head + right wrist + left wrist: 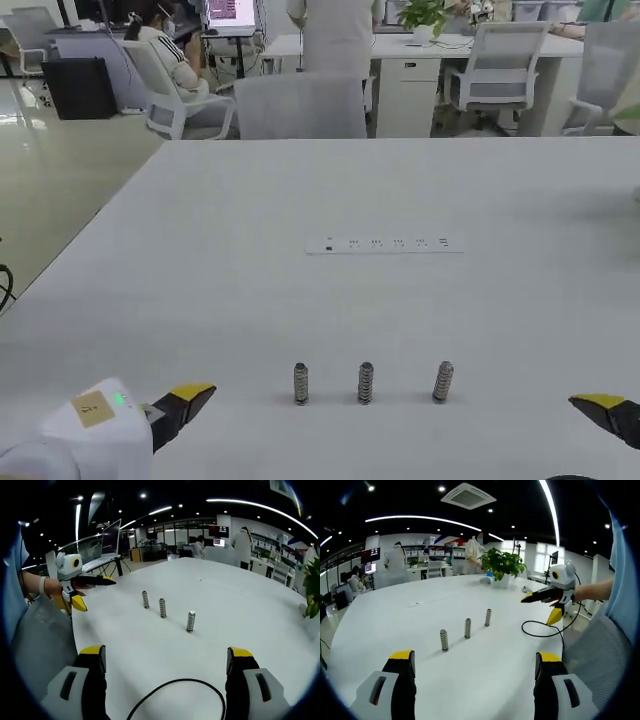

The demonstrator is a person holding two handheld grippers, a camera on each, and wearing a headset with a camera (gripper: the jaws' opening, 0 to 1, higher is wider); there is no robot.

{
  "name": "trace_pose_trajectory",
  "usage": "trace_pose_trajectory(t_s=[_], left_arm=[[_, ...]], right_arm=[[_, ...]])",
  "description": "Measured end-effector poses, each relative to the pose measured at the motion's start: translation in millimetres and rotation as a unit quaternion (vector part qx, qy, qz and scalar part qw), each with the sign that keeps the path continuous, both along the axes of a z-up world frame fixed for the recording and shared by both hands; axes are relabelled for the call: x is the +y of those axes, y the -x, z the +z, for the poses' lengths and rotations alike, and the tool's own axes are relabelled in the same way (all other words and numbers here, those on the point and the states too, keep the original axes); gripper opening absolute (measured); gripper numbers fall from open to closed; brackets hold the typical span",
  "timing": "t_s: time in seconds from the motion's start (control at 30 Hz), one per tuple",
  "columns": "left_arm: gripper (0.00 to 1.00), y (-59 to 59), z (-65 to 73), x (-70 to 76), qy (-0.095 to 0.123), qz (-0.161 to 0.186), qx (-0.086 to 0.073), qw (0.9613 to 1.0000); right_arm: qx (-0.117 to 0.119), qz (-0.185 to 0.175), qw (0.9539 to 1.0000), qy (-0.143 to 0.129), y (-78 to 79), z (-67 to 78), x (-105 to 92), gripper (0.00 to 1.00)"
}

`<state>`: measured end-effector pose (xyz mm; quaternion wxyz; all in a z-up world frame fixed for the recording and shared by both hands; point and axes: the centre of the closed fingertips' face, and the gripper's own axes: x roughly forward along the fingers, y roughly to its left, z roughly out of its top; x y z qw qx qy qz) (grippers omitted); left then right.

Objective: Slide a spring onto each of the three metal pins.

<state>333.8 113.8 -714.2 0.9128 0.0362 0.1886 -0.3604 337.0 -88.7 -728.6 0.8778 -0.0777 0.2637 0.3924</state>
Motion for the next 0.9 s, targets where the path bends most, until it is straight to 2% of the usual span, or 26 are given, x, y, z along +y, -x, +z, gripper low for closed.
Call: trace_pose_trajectory(t_s=[0.27,0.63,0.9], left_arm=[[0.98,3.9,-1.7,1.1,0.008,0.007,-0.001,0.9999],[0.98,6.2,-3.3,10.0,0.012,0.02,-0.005,0.9997],[0.98,8.4,-4.4,9.5,0.017,0.026,-0.005,0.9995]], right_arm=[[0.007,0.008,0.9999,0.009,11.6,-7.2,0.7,0.99],[0.011,0.004,0.9999,0.011,16.1,-12.5,3.1,0.99],[0.012,0.006,0.9998,0.014,18.1,-12.5,4.8,0.99]])
